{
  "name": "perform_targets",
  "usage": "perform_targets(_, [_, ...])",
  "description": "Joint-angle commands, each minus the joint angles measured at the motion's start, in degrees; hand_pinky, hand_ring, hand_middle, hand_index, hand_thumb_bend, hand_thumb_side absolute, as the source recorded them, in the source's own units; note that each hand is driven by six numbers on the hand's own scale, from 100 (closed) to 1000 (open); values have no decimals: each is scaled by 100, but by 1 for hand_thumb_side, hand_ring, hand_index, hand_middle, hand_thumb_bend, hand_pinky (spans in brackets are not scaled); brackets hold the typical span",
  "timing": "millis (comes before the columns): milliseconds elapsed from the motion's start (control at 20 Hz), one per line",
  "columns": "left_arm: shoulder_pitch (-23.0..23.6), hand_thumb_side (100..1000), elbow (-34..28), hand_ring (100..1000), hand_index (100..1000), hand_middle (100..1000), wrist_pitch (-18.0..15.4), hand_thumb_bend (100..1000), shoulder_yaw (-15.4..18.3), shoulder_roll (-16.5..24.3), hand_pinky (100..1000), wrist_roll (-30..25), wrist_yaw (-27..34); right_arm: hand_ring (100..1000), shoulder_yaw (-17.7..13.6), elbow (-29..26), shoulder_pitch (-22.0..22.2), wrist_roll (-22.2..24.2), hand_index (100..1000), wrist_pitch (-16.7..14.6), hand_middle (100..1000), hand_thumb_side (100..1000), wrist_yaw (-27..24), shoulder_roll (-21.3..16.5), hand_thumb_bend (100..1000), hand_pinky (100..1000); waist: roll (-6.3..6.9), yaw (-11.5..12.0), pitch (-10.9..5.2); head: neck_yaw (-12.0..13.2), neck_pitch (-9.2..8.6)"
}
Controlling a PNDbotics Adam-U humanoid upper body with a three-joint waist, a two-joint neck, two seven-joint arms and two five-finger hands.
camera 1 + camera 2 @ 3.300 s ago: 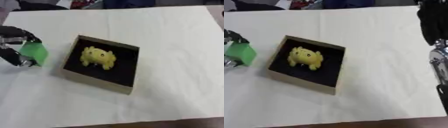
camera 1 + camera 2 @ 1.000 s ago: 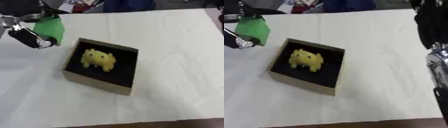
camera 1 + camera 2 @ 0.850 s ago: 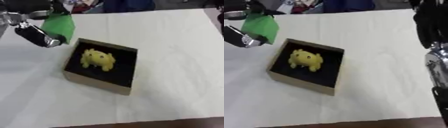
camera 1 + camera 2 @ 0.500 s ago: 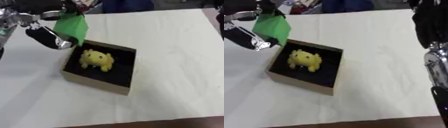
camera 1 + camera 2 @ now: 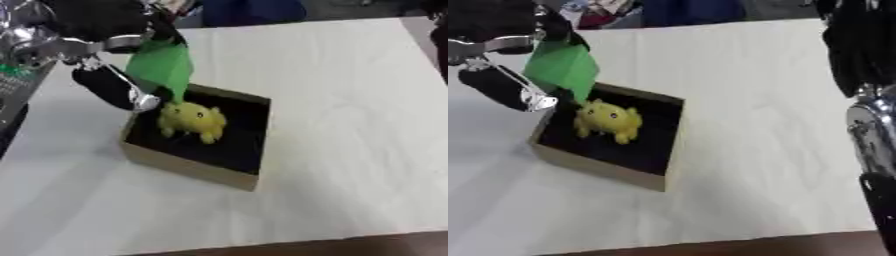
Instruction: Pick up objects on the table and place them in the box.
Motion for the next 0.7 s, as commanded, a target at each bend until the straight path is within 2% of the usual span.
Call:
perform_targets(50, [-63,474,-24,625,768,606,18,100,-7,23,456,-33,-15,857,-32,-128,-96,-13,930,15,607,939,-37,-67,100,994,-12,-9,-112,-35,14])
perform_targets(300, [-38,476,-4,632,770,613,31,100,-64,-250,463,-1,-130,857,-42,-128,-93,-27,930,14,607,940,-38,-53,100,994,-15,-24,-103,-56,-3])
perform_targets(700, [132,492,163,668,779,643,144,100,-136,-761,502,163,-1124,857,-47,-128,-68,-28,931,12,606,943,-45,-51,100,996,-16,-3,-104,-20,10])
